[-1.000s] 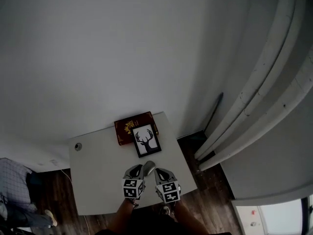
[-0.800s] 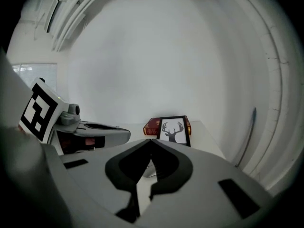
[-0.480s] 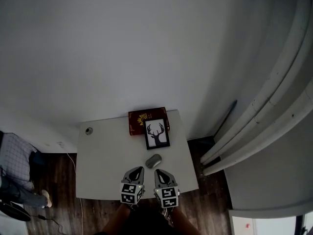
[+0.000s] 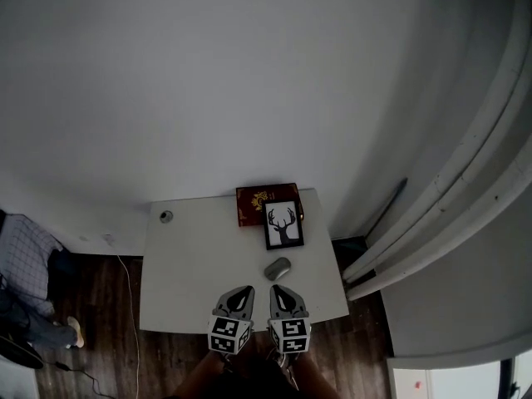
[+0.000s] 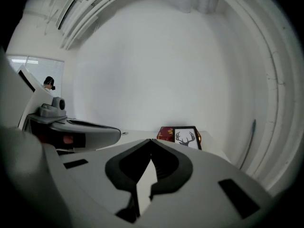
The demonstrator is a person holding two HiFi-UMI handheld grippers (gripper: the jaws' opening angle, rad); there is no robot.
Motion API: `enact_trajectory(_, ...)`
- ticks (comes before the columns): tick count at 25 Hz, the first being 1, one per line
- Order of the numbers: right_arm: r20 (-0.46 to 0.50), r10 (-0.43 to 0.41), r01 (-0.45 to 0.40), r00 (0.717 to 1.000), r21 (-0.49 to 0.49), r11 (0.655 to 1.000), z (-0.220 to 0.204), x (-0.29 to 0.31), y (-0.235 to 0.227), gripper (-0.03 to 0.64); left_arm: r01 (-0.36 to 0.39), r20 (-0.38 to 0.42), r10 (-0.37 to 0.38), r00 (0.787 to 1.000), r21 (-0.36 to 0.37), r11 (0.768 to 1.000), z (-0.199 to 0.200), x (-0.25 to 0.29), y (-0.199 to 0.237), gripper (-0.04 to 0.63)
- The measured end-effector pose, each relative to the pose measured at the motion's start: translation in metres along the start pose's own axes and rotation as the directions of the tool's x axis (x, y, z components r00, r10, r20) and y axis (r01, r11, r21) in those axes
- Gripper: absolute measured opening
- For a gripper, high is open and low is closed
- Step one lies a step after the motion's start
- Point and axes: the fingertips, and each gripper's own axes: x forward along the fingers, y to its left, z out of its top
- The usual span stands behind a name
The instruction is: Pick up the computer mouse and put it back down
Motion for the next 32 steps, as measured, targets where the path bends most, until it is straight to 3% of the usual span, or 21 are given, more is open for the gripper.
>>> enact_trajectory(10, 0.022, -0.095, 0.096, 0.995, -0.061, 0.994, 0.003, -0.049, 0.068, 0.02, 0.047, 0.093, -0.046, 0.995, -0.011, 0.999, 0.004, -0.077, 0.01, 0.002)
enact_trajectory(15, 0.053, -0.065, 0.07, 0.996, -0.097, 0.993, 0.017, -0.08, 0.097, 0.02, 0.065, 0.117, -0.06, 0.991, -0.041, 0.997, -0.001, -0.108, 0.008, 0.002)
enact_trajectory(23, 0.019, -0.052, 0.054, 0.998, -0.151, 0.987, 0.013, -0.09, 0.106, 0.02, 0.034, 0.166, -0.026, 0.986, -0.049, 0.998, 0.012, -0.125, 0.007, 0.002)
enact_trajectory(28, 0.15, -0.07, 0.101, 0.986, -0.211, 0.972, 0.056, -0.102, 0.096, 0.02, 0.024, 0.21, -0.016, 0.978, -0.035, 0.999, 0.035, -0.124, 0.0, 0.002)
enact_trajectory(32, 0.189, -0.093, 0.133, 0.978, -0.213, 0.968, 0.063, -0.112, 0.081, 0.019, 0.042, 0.224, -0.038, 0.974, -0.011, 0.999, 0.038, -0.115, -0.018, 0.002)
